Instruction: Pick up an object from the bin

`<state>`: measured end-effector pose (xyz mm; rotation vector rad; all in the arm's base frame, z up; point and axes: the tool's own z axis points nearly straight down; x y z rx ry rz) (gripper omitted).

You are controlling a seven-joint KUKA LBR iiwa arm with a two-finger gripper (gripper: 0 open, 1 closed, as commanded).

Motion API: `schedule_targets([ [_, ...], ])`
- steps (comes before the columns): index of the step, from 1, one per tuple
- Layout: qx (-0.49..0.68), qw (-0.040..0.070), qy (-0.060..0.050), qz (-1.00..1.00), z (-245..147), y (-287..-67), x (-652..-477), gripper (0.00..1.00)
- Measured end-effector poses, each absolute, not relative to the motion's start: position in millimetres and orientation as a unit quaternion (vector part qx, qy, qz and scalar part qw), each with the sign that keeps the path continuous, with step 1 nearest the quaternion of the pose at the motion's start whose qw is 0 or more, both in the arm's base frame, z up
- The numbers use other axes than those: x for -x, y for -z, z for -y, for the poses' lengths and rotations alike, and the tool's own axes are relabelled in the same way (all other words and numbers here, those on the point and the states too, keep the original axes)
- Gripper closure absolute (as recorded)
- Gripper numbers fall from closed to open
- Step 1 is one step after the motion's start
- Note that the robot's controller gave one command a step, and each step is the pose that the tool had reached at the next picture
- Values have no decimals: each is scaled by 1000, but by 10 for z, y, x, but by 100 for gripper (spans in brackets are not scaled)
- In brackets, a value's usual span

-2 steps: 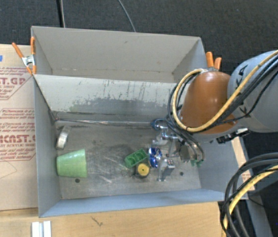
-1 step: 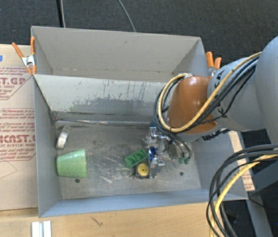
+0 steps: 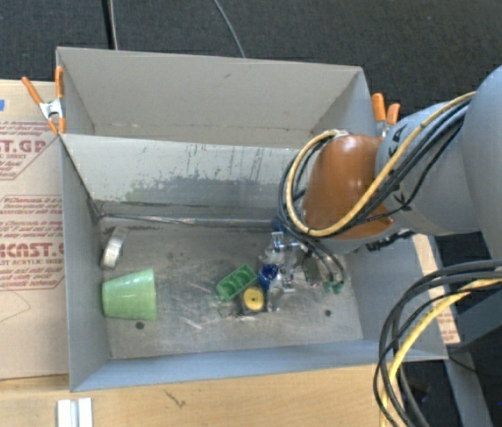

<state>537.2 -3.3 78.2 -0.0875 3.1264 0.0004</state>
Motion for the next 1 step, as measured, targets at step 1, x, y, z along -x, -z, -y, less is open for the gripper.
schedule_targets([
  [1,25,5,0,-1000,-120,-2097,-5227,100],
])
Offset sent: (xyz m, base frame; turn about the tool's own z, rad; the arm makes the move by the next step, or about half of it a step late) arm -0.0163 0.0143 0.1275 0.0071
